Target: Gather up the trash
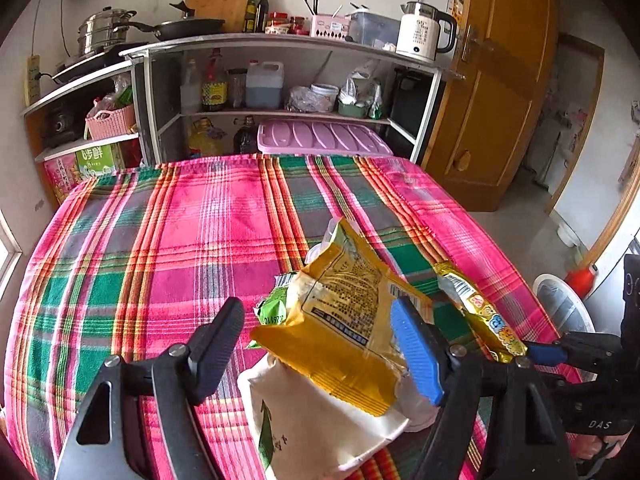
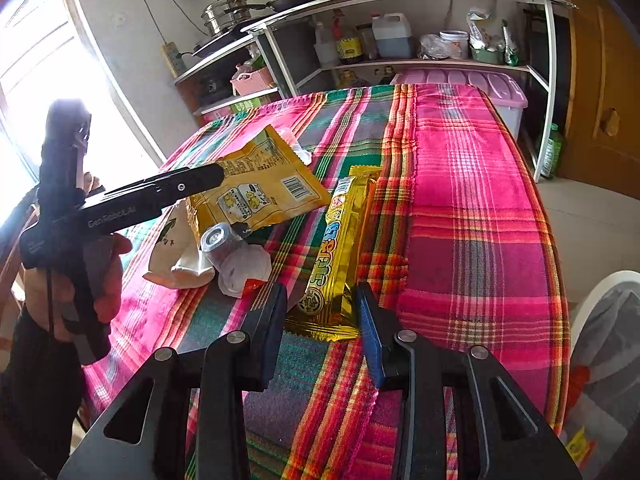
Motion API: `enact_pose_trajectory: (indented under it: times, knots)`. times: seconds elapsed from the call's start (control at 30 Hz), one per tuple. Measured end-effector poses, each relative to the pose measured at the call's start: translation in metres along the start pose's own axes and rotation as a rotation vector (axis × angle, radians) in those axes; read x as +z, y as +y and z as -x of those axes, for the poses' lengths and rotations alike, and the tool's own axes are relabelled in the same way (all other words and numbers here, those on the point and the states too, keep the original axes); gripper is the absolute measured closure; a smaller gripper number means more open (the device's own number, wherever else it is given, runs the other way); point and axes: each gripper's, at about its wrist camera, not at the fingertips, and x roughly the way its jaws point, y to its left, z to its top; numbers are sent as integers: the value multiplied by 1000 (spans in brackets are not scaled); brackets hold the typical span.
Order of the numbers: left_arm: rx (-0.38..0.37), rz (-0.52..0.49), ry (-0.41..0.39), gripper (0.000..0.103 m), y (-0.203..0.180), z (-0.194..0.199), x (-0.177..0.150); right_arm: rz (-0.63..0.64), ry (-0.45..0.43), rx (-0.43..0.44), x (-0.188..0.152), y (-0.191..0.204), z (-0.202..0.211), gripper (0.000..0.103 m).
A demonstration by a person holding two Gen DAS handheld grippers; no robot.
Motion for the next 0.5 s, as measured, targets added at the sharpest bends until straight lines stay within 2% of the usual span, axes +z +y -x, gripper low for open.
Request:
enact_pose_trajectory:
  times: [0.07,0.13,0.2,0.23,0.3,0.5]
  knots:
    - [2,6,32,26,3,-12,2,-2,4,-2,0,-2,-1,67]
    - [11,6,21,28,3,-12,0,-1,6,-5,0,-4,-2,67]
    - [17,-3,4,50,0,-8,-2,-3,6,-7,0,-5,-2,67]
    - [26,-7,4,54,-2,-8,-4,-4,5,-7,-1,-5,-1,67]
    - [34,-11,1,73,-4,-5,-6,-4,4,-7,-1,-5,-1,67]
    - [13,1,-19,83,-8,6,-7,-3,-5,-14,-3,-4,5,67]
